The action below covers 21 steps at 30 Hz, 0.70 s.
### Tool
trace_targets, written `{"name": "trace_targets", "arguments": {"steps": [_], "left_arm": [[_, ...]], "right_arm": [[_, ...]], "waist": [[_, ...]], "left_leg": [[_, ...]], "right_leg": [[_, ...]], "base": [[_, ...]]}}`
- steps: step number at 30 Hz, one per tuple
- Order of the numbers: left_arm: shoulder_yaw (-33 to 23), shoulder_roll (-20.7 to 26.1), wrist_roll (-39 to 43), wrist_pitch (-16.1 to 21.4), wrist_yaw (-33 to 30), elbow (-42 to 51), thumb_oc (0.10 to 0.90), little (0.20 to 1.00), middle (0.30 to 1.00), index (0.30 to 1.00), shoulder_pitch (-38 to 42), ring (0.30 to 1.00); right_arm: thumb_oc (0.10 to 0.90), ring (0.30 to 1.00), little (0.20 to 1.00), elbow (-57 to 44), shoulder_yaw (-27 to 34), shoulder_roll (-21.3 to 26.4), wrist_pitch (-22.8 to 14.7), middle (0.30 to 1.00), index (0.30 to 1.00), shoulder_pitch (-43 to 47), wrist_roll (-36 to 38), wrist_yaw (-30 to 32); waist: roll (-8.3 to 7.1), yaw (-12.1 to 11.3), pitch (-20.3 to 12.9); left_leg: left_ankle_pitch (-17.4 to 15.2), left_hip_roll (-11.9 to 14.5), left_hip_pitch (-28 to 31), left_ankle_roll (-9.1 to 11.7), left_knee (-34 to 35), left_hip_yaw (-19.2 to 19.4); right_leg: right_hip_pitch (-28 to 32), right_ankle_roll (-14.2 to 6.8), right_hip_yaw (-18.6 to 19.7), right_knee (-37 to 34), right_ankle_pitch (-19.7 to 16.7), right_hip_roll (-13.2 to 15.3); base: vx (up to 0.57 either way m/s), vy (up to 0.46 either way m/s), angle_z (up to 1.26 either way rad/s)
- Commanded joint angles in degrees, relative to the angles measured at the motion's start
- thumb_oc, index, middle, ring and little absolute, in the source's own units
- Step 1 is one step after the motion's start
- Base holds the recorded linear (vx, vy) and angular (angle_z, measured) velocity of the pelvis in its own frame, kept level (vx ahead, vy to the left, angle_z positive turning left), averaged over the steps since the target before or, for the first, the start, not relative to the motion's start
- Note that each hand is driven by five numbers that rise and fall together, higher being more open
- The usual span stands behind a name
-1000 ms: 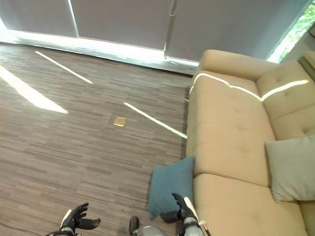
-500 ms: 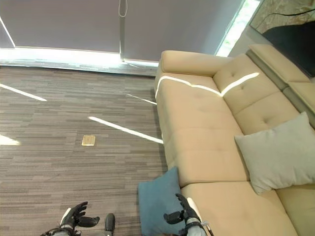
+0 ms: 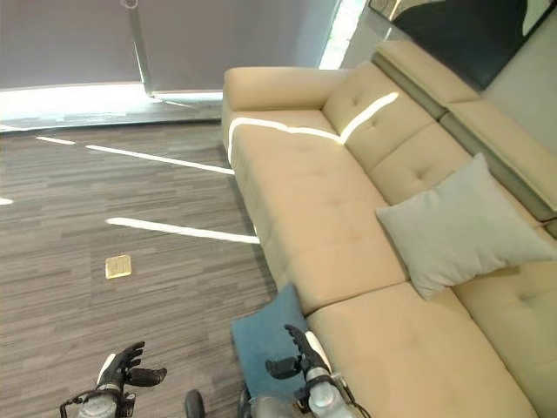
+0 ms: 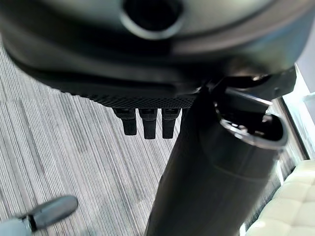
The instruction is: Pick up all the scattered cushions and arrange them neatly on the sofa.
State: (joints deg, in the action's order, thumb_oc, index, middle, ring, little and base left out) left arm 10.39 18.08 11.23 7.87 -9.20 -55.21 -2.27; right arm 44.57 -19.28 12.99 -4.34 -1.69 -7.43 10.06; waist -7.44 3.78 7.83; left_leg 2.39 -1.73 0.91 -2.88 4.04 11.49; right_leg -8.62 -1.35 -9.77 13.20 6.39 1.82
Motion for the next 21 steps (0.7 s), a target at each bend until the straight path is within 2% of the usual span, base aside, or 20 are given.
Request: {"name": "trace_targets", "arguments": {"steps": [1,2,4,5,6,7,8,9,10,11,13,15,16,17,18,19,20,21], "left_arm": [[-0.2,0.2,-0.6,3.0,0.7,5.5,0.8,0.9,0.9,0.9,0.5,0.9],[0.1,-0.1,-0.5,3.1,0.7,5.5,0.8,0.9,0.9,0.9,0.6,0.9],[0.1,0.0,-0.5,3.2,0.7,5.5,0.8,0.9,0.9,0.9,0.6,0.9],[0.5,-0.6,0.0,3.2,0.6,5.7,0.8,0.9,0.9,0.9,0.8,0.9],[0.8,-1.0,0.8,3.3,0.6,6.1,0.8,0.9,0.9,0.9,0.8,0.9],[1.3,-1.1,1.2,3.5,0.4,6.1,0.8,0.9,0.9,0.9,0.9,0.9],[1.3,-1.1,1.2,3.6,0.4,6.1,0.8,0.9,0.9,0.9,0.9,0.9],[1.3,-1.3,1.5,3.6,0.4,6.1,0.8,0.9,0.9,0.9,1.0,0.9],[1.3,-1.3,1.5,3.6,0.4,6.1,0.8,0.9,0.9,0.9,1.0,0.9],[1.9,-1.5,1.7,4.1,0.7,5.9,0.8,0.9,0.9,0.9,1.8,0.9],[2.6,-1.7,0.6,3.9,1.2,4.5,0.8,0.9,0.9,0.9,1.8,0.9],[3.0,-1.5,-0.5,4.0,1.3,4.2,0.8,0.9,0.9,0.9,1.8,0.9],[2.9,-1.3,-0.8,4.0,1.3,4.1,0.8,0.9,0.9,0.9,1.8,0.9],[2.6,-0.6,-1.2,4.1,1.1,4.1,0.8,0.9,0.9,0.9,2.2,0.9],[2.2,-0.2,-1.1,4.1,0.9,3.8,0.8,0.9,0.9,0.9,2.6,0.9],[1.9,0.1,-0.8,4.2,0.8,3.6,0.8,0.9,0.9,0.9,2.7,0.9],[1.9,0.1,-0.8,4.2,0.8,3.6,0.8,0.9,0.9,0.9,2.7,0.9],[1.5,0.5,-0.3,4.2,0.9,3.5,0.8,0.9,0.9,0.9,2.7,0.9]], "right_arm": [[0.8,0.9,0.9,-4.2,3.1,5.5,-2.3,0.9,0.9,1.5,1.0,2.3],[0.8,0.9,0.9,-4.5,3.0,5.7,-2.3,0.9,0.9,1.4,1.3,2.3],[0.8,0.9,0.9,-4.5,3.1,5.7,-2.3,0.9,0.9,1.4,1.3,2.3],[0.8,0.9,0.9,-4.9,2.9,5.9,-2.2,0.9,0.9,1.6,1.7,2.1],[0.8,0.9,0.9,-4.7,3.0,6.1,-2.3,0.9,0.9,1.7,1.9,2.3],[0.8,0.9,0.9,-4.7,2.9,6.2,-2.3,0.9,0.9,1.8,2.2,2.4],[0.8,0.9,0.9,-4.7,2.9,6.2,-2.3,0.9,0.9,1.8,2.2,2.4],[0.8,0.9,0.9,-4.7,2.8,6.3,-2.2,0.9,0.9,1.9,2.2,2.4],[0.8,0.9,0.9,-4.7,2.8,6.3,-2.2,0.9,0.9,1.9,2.2,2.4],[0.8,0.9,0.9,-3.9,3.0,6.9,-1.9,0.9,0.9,2.7,2.1,2.4],[0.8,0.9,0.9,-3.3,3.7,6.3,-1.8,0.9,0.9,2.2,2.1,2.3],[0.8,0.9,0.9,-3.4,3.6,5.9,-1.6,0.9,0.9,2.2,2.0,2.2],[0.8,0.9,0.9,-3.6,3.5,5.7,-1.5,0.9,0.9,2.2,1.8,2.1],[0.8,0.9,0.9,-3.6,3.1,4.9,-1.3,0.9,0.9,2.7,1.5,2.1],[0.8,0.9,0.9,-3.3,2.8,4.5,-1.3,0.9,0.9,3.3,1.3,2.1],[0.8,0.9,0.9,-3.0,2.8,4.3,-1.3,0.9,0.9,3.7,1.1,2.1],[0.8,0.9,0.9,-3.0,2.8,4.3,-1.3,0.9,0.9,3.7,1.1,2.1],[0.8,0.9,0.9,-2.6,2.9,3.9,-1.7,0.9,0.9,4.1,0.9,2.2]], "waist": [[-1.17,0.0,-0.6],[-0.98,-0.3,-0.1],[-1.09,-0.2,-0.3],[-0.95,-0.8,0.0],[-1.08,-1.3,-0.4],[-0.92,-1.9,-0.3],[-0.99,-1.9,-0.4],[-0.75,-2.2,-0.2],[-0.75,-2.2,-0.2],[0.37,-2.2,-0.2],[1.23,-1.1,-1.2],[1.39,-0.1,-1.3],[1.4,-0.3,-1.1],[1.56,-0.2,-0.3],[1.59,-0.7,0.5],[1.91,-1.4,1.0],[1.91,-1.4,1.0],[3.04,-2.9,1.7]], "left_leg": [[-7.1,2.9,-5.7,7.0,-21.6,-2.6],[-7.1,2.8,-6.3,7.4,-23.5,-4.4],[-6.8,2.7,-6.5,7.4,-23.2,-4.4],[-7.7,2.0,-7.4,7.2,-23.0,-8.3],[-8.9,1.7,-8.3,7.1,-18.9,-13.2],[-8.7,1.4,-8.5,7.5,-17.2,-17.6],[-8.4,1.4,-8.5,7.5,-16.9,-17.7],[-7.6,0.9,-9.2,7.6,-15.7,-21.7],[-7.6,0.9,-9.2,7.6,-15.7,-21.7],[-6.3,0.3,-8.8,7.9,-11.6,-29.0],[-5.4,1.4,-6.8,7.6,-8.5,-26.8],[-5.5,1.0,-6.3,6.6,-8.0,-23.9],[-5.6,1.0,-5.8,6.2,-7.3,-22.1],[-5.7,0.9,-5.1,5.2,-6.3,-18.6],[-5.7,1.1,-4.7,4.9,-6.0,-16.9],[-5.7,1.5,-4.3,4.8,-5.8,-15.3],[-5.7,1.5,-4.4,4.8,-5.8,-15.3],[-5.6,2.1,-3.6,4.7,-5.1,-12.4]], "right_leg": [[7.8,-3.7,4.0,-11.2,-5.9,-0.1],[8.4,-3.4,5.1,-11.6,-5.7,-0.5],[8.1,-3.4,5.0,-11.7,-5.8,-0.3],[8.4,-3.5,7.2,-11.3,-5.6,-0.6],[8.2,-4.0,10.1,-11.1,-5.4,-0.4],[8.4,-4.1,12.5,-10.7,-5.2,-0.8],[8.3,-4.1,12.5,-10.8,-5.3,-0.7],[8.1,-4.0,14.1,-10.4,-5.3,-1.1],[8.1,-4.0,14.1,-10.4,-5.3,-1.1],[7.3,-4.9,19.1,-10.4,-5.4,-1.9],[6.4,-5.8,20.6,-10.3,-5.6,-1.1],[5.0,-7.4,22.6,-9.9,-6.9,0.3],[4.2,-8.1,23.5,-9.4,-7.4,0.7],[1.9,-9.7,23.1,-8.2,-9.0,1.8],[0.6,-10.3,21.9,-7.5,-10.2,2.2],[-0.3,-10.1,17.9,-7.1,-10.5,3.3],[-0.3,-10.1,17.9,-7.1,-10.5,3.3],[-0.1,-8.0,4.9,-5.7,-8.5,6.2]], "base": [[0.01,0.02,-0.34],[0.0,0.031,-0.66],[0.0,0.045,-0.78],[0.06,0.166,-0.35],[0.11,0.238,0.0],[0.1,0.167,-0.1],[0.07,0.111,-1.41],[0.02,0.04,-1.74],[0.04,0.254,-1.91],[0.02,0.318,-0.76],[0.04,0.408,-1.12],[0.0,0.351,-1.24],[-0.1,0.377,-1.38],[-0.15,0.337,-1.31],[-0.19,0.297,-1.28],[-0.11,0.124,-1.19],[-0.13,0.218,-1.37],[-0.11,0.227,-1.28]]}}
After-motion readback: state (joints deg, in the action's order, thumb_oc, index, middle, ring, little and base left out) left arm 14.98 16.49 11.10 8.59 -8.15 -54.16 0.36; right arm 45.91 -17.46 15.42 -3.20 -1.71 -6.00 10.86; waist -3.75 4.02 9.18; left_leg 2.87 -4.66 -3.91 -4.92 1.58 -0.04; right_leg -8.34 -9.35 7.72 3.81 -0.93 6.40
